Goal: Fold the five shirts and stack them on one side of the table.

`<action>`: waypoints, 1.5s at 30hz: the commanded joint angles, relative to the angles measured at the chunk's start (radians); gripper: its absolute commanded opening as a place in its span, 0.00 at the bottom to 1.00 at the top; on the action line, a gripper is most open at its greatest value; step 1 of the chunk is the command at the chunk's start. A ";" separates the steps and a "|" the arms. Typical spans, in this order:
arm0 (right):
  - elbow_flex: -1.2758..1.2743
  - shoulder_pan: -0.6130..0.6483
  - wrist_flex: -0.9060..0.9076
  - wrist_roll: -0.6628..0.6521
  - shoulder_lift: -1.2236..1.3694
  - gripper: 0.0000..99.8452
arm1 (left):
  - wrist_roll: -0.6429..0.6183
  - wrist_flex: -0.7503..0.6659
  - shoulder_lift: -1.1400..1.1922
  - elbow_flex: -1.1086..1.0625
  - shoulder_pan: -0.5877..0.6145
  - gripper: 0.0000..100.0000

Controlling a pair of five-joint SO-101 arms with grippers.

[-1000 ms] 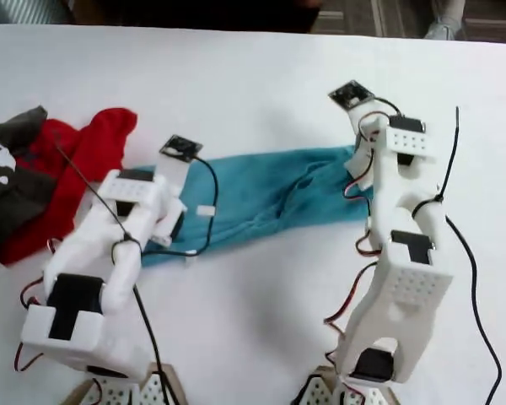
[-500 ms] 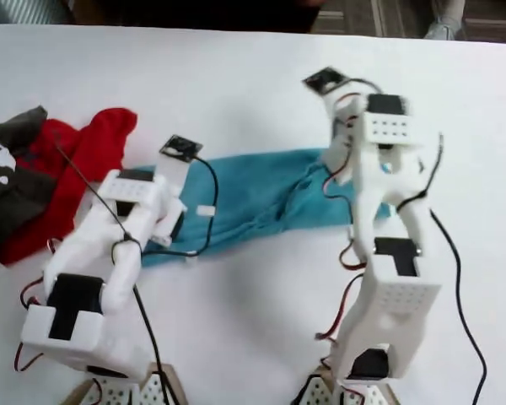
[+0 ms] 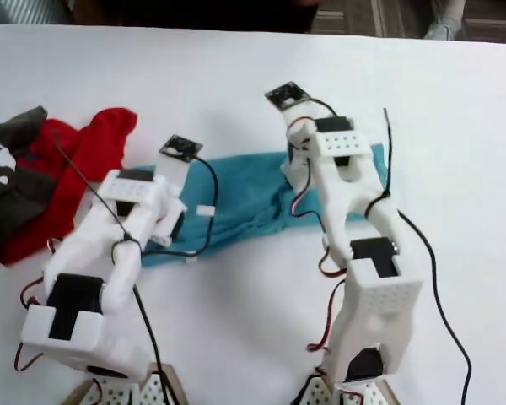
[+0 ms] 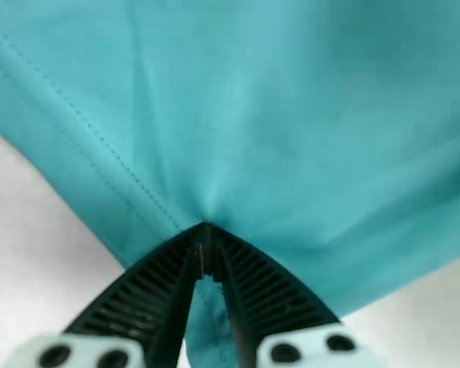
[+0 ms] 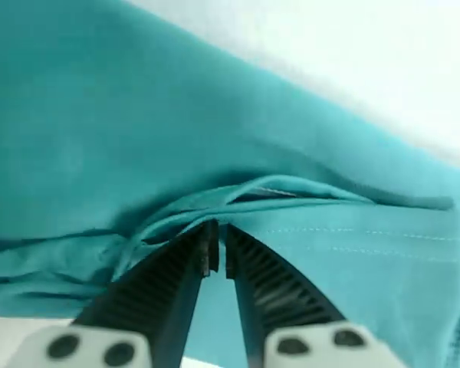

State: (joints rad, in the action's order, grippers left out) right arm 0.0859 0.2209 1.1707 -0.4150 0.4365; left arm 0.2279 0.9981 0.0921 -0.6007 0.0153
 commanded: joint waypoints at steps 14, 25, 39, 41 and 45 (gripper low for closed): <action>-0.020 0.031 -0.059 0.049 0.002 0.02 | -0.006 -0.020 -0.003 -0.001 -0.005 0.03; -0.028 -0.128 -0.008 0.038 -0.278 0.02 | -0.006 -0.020 -0.003 -0.002 -0.005 0.03; -0.028 -0.371 0.051 -0.083 0.001 0.02 | -0.002 -0.020 -0.003 -0.001 -0.006 0.03; -0.028 -0.378 0.053 -0.083 0.033 0.02 | -0.002 -0.020 -0.003 -0.001 -0.006 0.03; -0.023 -0.390 0.051 -0.081 0.048 0.02 | -0.002 -0.020 -0.003 -0.001 -0.006 0.03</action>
State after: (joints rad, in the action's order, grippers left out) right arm 0.0537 -0.1473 1.2091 -0.4918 0.4826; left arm 0.2279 0.9981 0.0921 -0.6007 0.0153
